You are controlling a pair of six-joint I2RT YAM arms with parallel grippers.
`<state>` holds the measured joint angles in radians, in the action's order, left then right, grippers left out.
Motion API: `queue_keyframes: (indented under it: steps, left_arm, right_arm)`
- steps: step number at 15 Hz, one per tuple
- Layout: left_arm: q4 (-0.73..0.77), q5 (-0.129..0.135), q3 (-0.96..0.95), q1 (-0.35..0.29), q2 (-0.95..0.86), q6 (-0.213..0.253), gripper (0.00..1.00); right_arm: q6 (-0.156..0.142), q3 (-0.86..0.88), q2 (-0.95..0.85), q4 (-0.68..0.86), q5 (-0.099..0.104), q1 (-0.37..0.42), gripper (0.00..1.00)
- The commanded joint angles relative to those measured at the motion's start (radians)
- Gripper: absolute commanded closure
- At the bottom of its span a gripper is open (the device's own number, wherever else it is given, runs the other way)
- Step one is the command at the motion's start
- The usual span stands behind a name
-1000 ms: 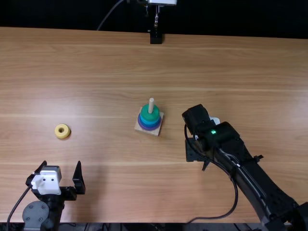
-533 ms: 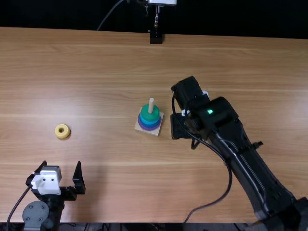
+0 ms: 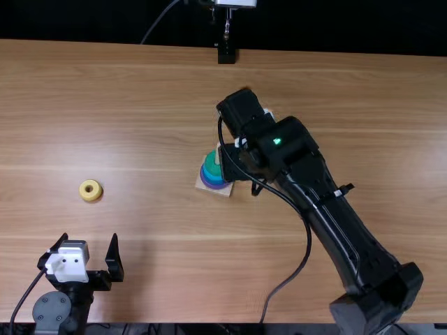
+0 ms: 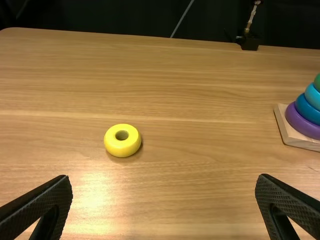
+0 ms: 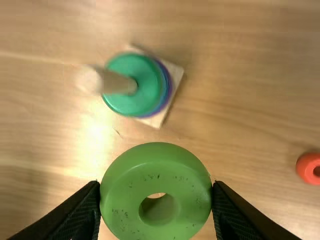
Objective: Build the Hanoi tower: stack the rings onto the peg from bottom to top in this color order: purple, dark blue, light blue, dark green, light green, yellow, orange.
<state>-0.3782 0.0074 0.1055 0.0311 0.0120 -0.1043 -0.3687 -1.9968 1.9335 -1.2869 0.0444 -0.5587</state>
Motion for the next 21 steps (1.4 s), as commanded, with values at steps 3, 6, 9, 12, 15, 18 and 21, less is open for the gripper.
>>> queue_keyframes:
  steps: [3, 6, 9, 12, 15, 18, 21]
  left_arm:
    - [-0.082, 0.004, -0.105, 0.0, -0.012, 0.012, 0.0]
    - [-0.082, 0.004, -0.105, 0.0, -0.012, 0.012, 0.0]
    - [-0.082, 0.004, -0.105, 0.0, -0.012, 0.012, 0.0]
    - [-0.082, 0.004, -0.105, 0.0, -0.012, 0.012, 0.0]
    - [-0.082, 0.004, -0.105, 0.0, -0.012, 0.012, 0.0]
    - [-0.082, 0.004, -0.105, 0.0, -0.012, 0.012, 0.0]
    - [-0.082, 0.004, -0.105, 0.0, -0.012, 0.012, 0.0]
  right_arm:
    - [-0.003, -0.163, 0.073, -0.043, 0.002, -0.003, 1.0]
    - [-0.003, -0.263, 0.127, -0.06, 0.002, -0.003, 1.0]
    - [-0.005, -0.333, 0.174, -0.06, 0.002, -0.003, 1.0]
    - [-0.007, -0.372, 0.203, -0.076, 0.002, -0.004, 1.0]
    - [-0.007, -0.372, 0.211, -0.075, 0.002, -0.01, 1.0]
    - [-0.007, -0.373, 0.232, -0.075, 0.002, -0.01, 1.0]
    - [-0.009, -0.373, 0.234, -0.073, 0.002, -0.012, 1.0]
